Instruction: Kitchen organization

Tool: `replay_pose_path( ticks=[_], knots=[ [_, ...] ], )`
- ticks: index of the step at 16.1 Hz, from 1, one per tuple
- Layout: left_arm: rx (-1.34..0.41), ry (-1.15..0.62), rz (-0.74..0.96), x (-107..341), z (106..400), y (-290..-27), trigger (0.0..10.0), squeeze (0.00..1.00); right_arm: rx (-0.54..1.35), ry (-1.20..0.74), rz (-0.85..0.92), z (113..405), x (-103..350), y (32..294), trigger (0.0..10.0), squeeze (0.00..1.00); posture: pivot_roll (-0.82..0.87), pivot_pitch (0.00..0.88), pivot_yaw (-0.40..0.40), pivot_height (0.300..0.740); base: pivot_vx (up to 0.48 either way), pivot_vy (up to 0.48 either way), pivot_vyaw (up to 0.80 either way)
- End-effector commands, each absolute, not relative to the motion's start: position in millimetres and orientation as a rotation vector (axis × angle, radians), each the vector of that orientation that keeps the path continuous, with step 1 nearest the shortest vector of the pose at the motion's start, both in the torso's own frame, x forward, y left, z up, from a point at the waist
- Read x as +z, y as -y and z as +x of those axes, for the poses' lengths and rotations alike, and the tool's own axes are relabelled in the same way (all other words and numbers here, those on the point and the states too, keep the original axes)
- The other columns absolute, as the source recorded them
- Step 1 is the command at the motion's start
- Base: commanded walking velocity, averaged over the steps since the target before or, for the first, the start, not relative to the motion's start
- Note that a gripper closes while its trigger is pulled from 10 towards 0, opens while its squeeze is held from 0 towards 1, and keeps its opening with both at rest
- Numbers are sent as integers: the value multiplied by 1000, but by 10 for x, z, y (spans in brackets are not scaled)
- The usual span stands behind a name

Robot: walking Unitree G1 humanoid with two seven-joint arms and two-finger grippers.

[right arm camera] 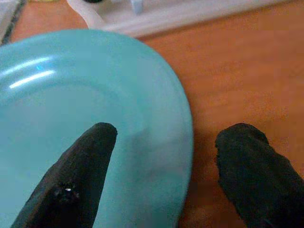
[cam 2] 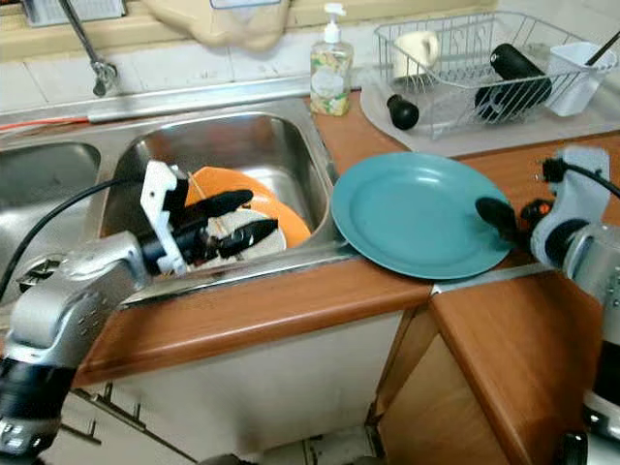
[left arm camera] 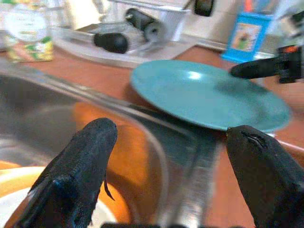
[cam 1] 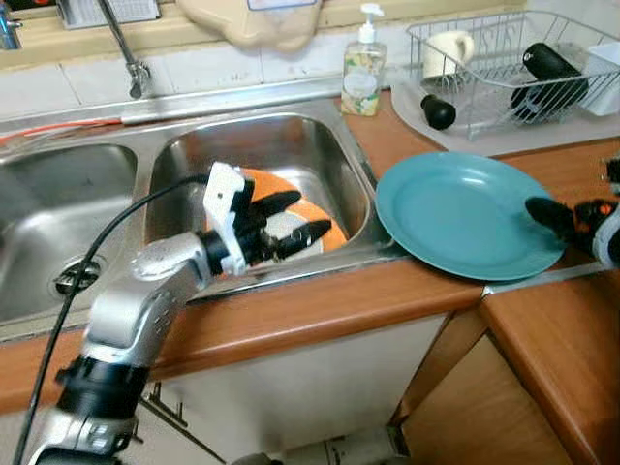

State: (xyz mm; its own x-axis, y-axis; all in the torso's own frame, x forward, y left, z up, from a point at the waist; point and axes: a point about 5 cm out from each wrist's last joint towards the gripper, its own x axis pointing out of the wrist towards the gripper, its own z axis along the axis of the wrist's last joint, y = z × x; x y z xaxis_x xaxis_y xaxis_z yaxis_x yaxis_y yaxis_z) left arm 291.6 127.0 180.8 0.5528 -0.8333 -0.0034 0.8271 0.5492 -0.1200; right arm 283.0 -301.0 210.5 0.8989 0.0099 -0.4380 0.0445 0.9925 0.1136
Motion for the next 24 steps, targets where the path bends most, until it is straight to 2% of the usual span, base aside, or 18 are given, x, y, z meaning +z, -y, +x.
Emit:
replay_pose_path(
  ticks=[1,2,5,6,7,15,24],
  knots=[
    [-1020,-71,-103,1837,2832,-1275,10000,0,-10,-480,195,2792,2048,3034,10000,0,-201,0,55,740,0,0,0],
    [-1025,-79,-106,1826,2811,-1273,10000,0,-5,-486,214,2791,2024,3025,8157,0,-201,0,55,740,0,0,0],
    [-1037,-97,-114,1811,2740,-1264,10000,0,37,-525,274,2770,1939,2945,1569,0,-195,0,54,740,0,0,0],
    [-1040,-97,-121,1817,2729,-1258,10000,0,52,-531,291,2764,1920,2912,275,0,-195,0,55,740,0,0,0],
    [-1045,-100,-124,1819,2724,-1253,10000,0,55,-531,301,2763,1911,2901,0,0,-195,0,55,740,0,0,0],
    [-1070,-116,-137,1803,2668,-1206,10000,0,63,-525,415,2726,1847,2838,0,0,-199,0,66,740,0,0,0],
    [-1011,-88,-176,1834,2729,-1247,10000,0,98,-352,550,2820,2105,2840,0,0,-200,0,65,740,0,0,0]
  ],
)
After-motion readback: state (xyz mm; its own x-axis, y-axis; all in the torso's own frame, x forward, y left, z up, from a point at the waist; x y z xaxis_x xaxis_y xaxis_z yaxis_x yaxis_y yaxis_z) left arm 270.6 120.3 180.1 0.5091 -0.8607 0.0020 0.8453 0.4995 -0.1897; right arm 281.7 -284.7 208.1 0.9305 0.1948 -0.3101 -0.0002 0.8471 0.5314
